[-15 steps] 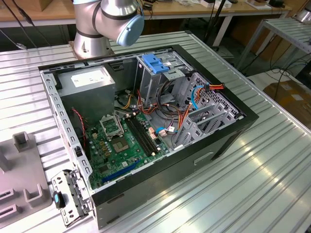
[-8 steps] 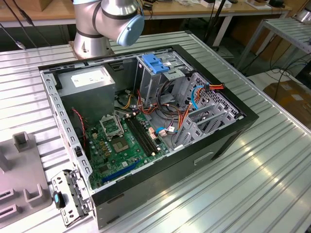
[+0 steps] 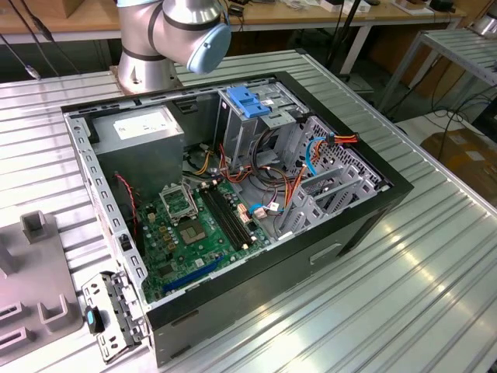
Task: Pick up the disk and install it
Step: 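Pick up the disk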
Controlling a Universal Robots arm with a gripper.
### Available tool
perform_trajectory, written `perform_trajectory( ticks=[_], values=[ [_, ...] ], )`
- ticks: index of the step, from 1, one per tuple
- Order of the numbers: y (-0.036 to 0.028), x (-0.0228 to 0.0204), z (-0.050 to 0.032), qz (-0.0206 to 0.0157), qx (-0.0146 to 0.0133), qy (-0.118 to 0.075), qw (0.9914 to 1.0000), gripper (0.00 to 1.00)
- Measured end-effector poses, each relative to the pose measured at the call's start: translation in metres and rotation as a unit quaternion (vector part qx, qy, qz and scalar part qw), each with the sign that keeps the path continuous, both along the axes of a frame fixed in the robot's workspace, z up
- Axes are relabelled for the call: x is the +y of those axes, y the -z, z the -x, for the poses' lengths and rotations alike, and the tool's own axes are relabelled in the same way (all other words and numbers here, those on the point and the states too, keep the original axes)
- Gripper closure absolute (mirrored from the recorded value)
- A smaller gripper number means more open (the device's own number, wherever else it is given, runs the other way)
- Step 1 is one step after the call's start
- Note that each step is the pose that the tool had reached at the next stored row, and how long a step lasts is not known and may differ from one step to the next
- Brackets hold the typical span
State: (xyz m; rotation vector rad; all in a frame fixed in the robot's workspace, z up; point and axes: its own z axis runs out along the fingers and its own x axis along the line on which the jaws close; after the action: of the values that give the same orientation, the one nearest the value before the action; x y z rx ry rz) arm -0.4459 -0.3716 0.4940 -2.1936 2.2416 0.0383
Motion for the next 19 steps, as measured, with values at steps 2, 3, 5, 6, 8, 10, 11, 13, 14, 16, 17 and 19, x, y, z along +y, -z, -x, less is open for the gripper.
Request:
perform_trajectory(
  ticks=[2,3,5,6,8,10,11,13,14,16,17,19],
  values=[
    [0.0,0.0,-0.0017,0.0,0.0,0.0,1.0,0.63],
    [0.0,0.0,-0.003,0.0,0.0,0.0,1.0,0.63],
    [0.0,0.0,-0.0041,0.0003,0.0,0.0,1.0,0.63],
    [0.0,0.0,-0.0048,0.0004,0.0,0.0,1.0,0.63],
    [0.0,0.0,-0.0063,0.0005,0.0,0.0,1.0,0.63],
    [0.0,0.0,-0.0072,0.0005,0.0,0.0,1.0,0.63],
    [0.0,0.0,-0.0075,0.0005,0.0,0.0,1.0,0.63],
    [0.0,0.0,-0.0094,0.0005,0.0,0.0,1.0,0.63],
    [0.0,0.0,-0.0101,0.0006,0.0,0.0,1.0,0.63],
    [0.0,0.0,-0.0123,0.0006,0.0,0.0,1.0,0.63],
    [0.0,0.0,-0.0137,0.0005,0.0,0.0,1.0,0.63],
    [0.0,0.0,-0.0181,0.0006,0.0,0.0,1.0,0.63]
  ],
)
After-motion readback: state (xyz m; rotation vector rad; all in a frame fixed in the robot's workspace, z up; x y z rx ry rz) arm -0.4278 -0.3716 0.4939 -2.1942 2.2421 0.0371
